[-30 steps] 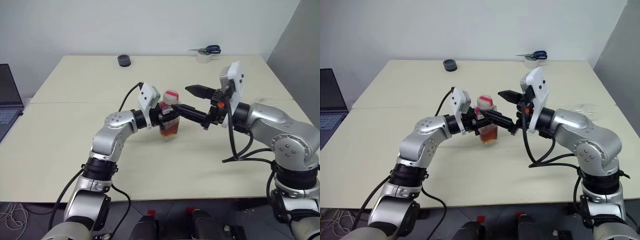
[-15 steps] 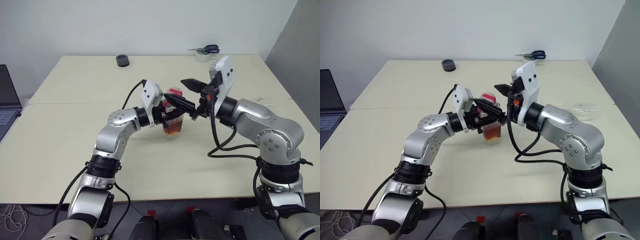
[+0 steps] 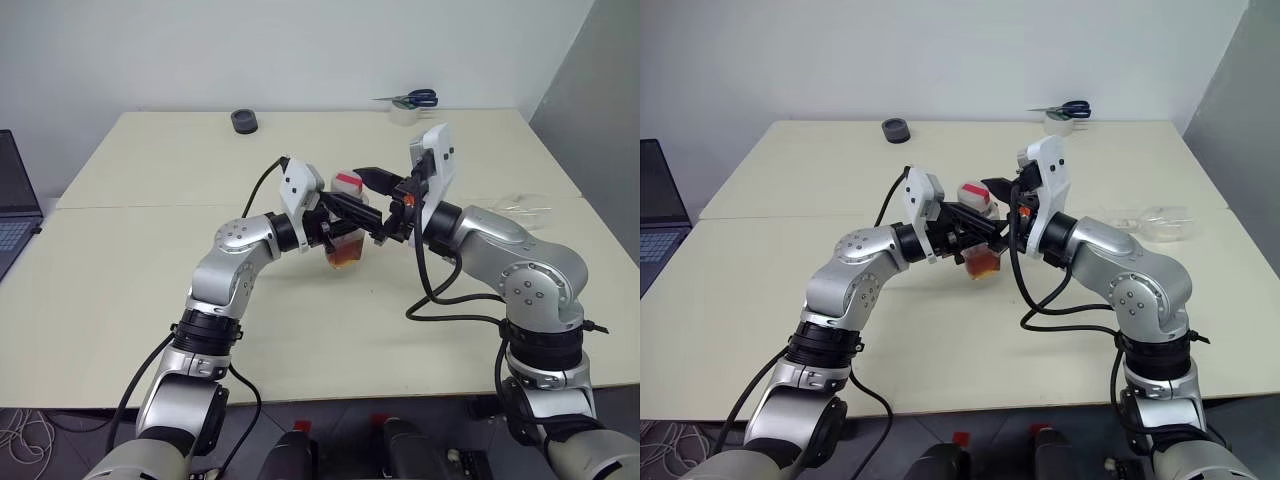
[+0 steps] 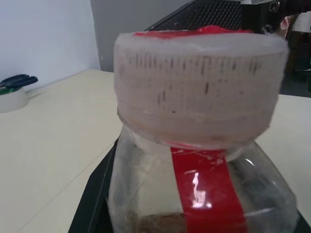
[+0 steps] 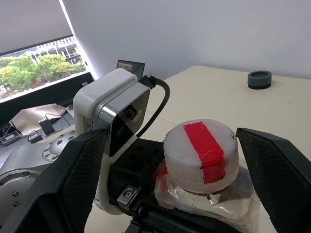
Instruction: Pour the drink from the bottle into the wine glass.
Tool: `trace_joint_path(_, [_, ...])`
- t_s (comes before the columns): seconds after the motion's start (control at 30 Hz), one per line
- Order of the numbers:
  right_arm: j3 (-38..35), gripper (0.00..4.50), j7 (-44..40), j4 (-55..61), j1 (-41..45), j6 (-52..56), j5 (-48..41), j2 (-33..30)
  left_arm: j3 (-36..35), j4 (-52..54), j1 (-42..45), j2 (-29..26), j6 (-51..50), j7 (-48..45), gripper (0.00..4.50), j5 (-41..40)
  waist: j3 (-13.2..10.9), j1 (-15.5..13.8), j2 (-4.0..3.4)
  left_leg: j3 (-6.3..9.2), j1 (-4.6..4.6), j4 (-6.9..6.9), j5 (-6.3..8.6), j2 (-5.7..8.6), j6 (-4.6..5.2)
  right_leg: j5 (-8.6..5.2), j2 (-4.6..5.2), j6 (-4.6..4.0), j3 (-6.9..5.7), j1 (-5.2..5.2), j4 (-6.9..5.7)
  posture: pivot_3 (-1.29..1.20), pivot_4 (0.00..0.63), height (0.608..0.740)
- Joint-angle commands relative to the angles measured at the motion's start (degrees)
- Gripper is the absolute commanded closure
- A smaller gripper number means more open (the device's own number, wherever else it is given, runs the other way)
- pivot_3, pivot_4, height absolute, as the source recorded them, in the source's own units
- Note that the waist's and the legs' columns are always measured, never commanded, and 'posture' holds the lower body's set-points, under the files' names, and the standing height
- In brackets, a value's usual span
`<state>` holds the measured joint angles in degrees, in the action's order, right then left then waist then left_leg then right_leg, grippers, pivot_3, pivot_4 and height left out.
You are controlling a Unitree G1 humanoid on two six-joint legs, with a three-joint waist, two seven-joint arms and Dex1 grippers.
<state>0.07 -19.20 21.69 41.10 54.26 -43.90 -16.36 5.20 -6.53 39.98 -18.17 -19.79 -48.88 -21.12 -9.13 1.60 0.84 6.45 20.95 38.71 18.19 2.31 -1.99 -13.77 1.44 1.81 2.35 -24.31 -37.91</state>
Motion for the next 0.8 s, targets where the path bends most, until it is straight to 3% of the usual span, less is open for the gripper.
trace_joint_path(0.03, [-1.50,0.59,0.91,0.44,0.64,-2.06,0.94,0.59,-0.40,3.33,1.39,0.38,0.74,-0.09,2.73,-0.45,0.00,0.01,0.00,0.00,0.00,0.00,0.00,0.00,0.00,0.00,0.00,0.00,0.00,0.00,0.00,0.00,0.150,0.740])
trace_joint_path(0.4, [-0.64,4.43,0.30,0.47,0.59,-3.32,2.67,0.91,-0.39,4.33,1.65,0.55,-0.05,0.07,2.73,-0.61,0.00,0.05,0.00,-0.01,0.00,0.00,0.00,0.00,0.00,0.00,0.00,0.00,0.01,-0.01,-0.01,0.00,0.150,0.740])
trace_joint_path(0.57, [-0.36,4.48,-0.31,0.71,0.66,-3.48,2.67,1.11,-0.42,4.78,1.51,0.55,-0.27,0.11,2.73,-0.62,0.00,0.05,0.00,-0.01,0.00,0.00,0.00,0.00,0.00,0.00,0.00,0.00,0.01,-0.01,-0.01,0.00,0.150,0.740])
trace_joint_path(0.67, [-0.21,3.94,-1.32,0.83,0.70,-3.32,2.15,1.10,-0.47,5.02,1.51,0.53,-0.38,0.18,2.73,-0.71,0.00,0.05,0.00,-0.01,0.00,0.00,0.00,0.00,0.00,0.00,0.00,0.00,0.01,-0.01,-0.01,0.00,0.150,0.740])
trace_joint_path(0.8, [0.99,2.59,-2.31,1.04,0.37,-4.00,3.54,0.60,-0.44,5.35,1.51,0.51,-0.47,0.33,2.73,-0.85,0.00,0.05,0.00,-0.01,0.00,0.00,0.00,0.00,0.00,0.00,0.00,0.00,0.01,-0.01,-0.01,0.00,0.150,0.740])
